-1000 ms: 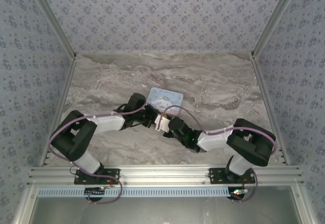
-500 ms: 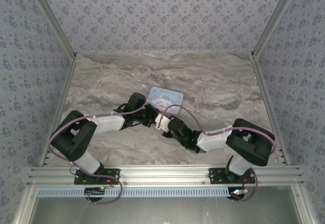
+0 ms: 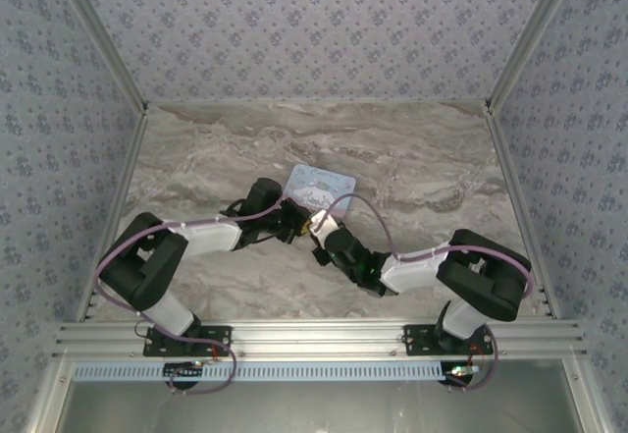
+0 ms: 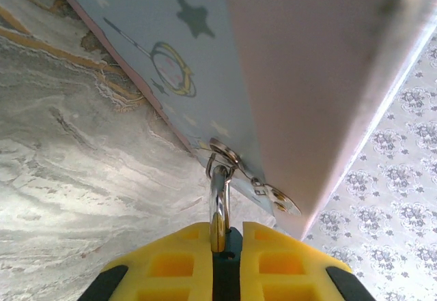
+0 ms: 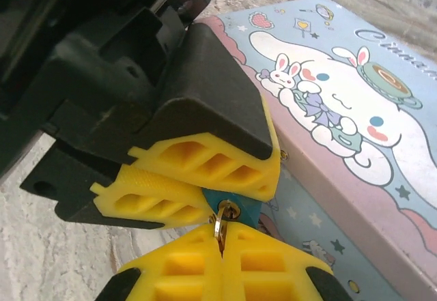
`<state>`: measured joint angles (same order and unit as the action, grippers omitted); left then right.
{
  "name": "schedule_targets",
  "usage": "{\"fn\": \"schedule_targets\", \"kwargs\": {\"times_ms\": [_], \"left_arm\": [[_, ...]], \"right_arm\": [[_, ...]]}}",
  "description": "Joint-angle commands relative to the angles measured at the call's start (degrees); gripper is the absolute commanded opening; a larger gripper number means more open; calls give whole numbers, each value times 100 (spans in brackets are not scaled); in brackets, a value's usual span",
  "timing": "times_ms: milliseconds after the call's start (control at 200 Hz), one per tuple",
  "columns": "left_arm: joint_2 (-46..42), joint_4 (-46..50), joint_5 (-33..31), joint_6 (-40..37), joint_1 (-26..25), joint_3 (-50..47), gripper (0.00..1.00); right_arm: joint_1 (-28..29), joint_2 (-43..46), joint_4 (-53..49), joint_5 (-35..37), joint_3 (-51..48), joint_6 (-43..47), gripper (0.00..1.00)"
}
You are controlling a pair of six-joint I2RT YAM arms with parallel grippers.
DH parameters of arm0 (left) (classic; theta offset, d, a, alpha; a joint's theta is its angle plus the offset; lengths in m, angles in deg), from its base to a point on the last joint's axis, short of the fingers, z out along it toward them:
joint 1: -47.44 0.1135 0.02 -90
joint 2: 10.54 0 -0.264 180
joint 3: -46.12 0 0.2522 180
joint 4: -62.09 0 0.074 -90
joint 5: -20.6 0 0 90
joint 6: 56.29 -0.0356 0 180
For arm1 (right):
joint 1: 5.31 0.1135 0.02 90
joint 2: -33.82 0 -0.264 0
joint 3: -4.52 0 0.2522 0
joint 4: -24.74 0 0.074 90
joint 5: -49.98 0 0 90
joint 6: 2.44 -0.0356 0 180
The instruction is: Unlock the padlock with the key
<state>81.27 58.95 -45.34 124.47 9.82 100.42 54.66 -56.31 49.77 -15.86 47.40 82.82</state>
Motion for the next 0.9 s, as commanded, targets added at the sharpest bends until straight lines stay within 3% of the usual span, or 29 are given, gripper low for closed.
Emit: {"fn": "schedule_targets", "kwargs": {"times_ms": [0,95,135,240,310,705,894], "left_arm": [[98,9,179,4,-105,93,0],[134,-10,181,-2,-109,97,0],[150,-26,178,-23,-110,101,5],[147,-58,179,-91,-105,95,36],[123,-39,155,-143,-105,87,46],[-647,655,-303,-873,43,82,73],[-1092,1265,-571,-1359,257,164,78]], "right_arm": [[-133,114,216,201,-22,-767,0],[-226,131,161,57,-75,-1063,0],[-269,141,114,-41,-100,-1231,0],[-397,146,91,-277,-203,-1741,0],[-504,129,112,-443,-269,-2012,0],[-1179,395,622,-1399,-945,-3837,0],[-1447,487,648,-1863,-1048,-4962,0]]}}
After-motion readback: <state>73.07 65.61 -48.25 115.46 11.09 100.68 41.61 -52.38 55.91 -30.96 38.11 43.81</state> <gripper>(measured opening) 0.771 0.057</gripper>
